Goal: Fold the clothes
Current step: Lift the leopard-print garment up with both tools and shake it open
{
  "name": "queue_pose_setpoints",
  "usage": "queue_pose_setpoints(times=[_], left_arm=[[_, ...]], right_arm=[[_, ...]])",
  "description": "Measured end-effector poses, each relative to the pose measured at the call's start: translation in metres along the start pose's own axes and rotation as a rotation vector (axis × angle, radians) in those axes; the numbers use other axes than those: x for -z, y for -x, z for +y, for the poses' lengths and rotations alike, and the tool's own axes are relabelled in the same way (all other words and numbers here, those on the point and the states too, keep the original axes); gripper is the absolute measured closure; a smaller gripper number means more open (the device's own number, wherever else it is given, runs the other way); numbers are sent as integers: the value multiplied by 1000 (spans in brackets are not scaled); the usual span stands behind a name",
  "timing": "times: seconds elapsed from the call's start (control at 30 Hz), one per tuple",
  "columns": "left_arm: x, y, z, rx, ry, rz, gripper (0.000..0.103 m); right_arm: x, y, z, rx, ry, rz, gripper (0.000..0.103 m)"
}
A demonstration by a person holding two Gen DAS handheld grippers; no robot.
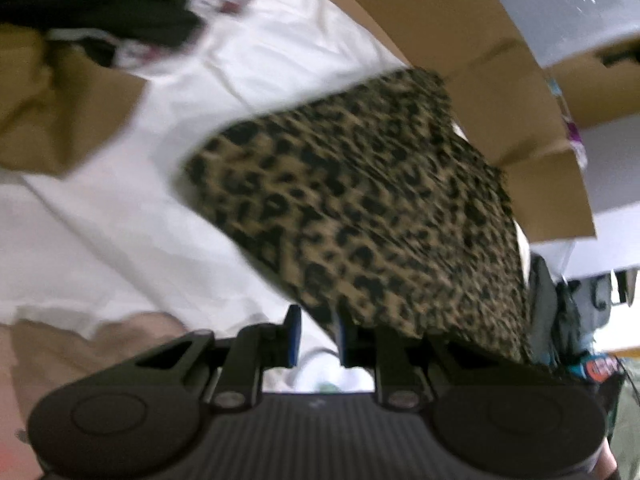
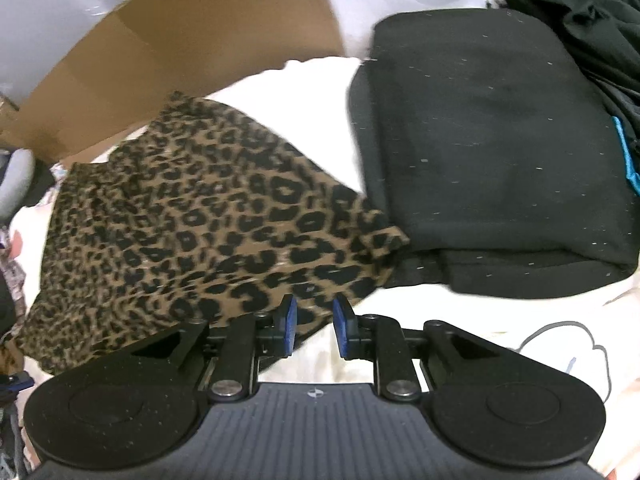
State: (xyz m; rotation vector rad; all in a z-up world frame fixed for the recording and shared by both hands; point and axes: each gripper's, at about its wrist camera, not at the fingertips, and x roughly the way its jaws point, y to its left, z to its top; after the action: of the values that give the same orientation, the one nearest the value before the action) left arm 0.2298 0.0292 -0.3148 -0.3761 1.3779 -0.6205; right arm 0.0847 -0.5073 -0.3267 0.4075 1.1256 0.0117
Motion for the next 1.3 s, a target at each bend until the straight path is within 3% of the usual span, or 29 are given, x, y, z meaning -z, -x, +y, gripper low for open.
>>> queue_pose_setpoints(times=[0.17,0.4,0.67,0.8,1.03,1.3], left_arm=[[11,-19,-29,35,-68,64,74],[29,-48,-58,93,-117,153,74],[55,-71,-86,134,-184,232,65],[68,-82,-98,139,-227,265,60],[79,-102,-101,156,-206,311,59],[86,-115,-104,240,-127,333,59]], right_arm=[[5,-5,29,-89,74,37,82],[15,-13,69,-175,167,77,64],[31,-16,108,-295,231,144,64],[44,-16,116,-344,205,190,64],[66,-28,135,-407,217,254,63],[66,-34,144,-470,205,236,63]])
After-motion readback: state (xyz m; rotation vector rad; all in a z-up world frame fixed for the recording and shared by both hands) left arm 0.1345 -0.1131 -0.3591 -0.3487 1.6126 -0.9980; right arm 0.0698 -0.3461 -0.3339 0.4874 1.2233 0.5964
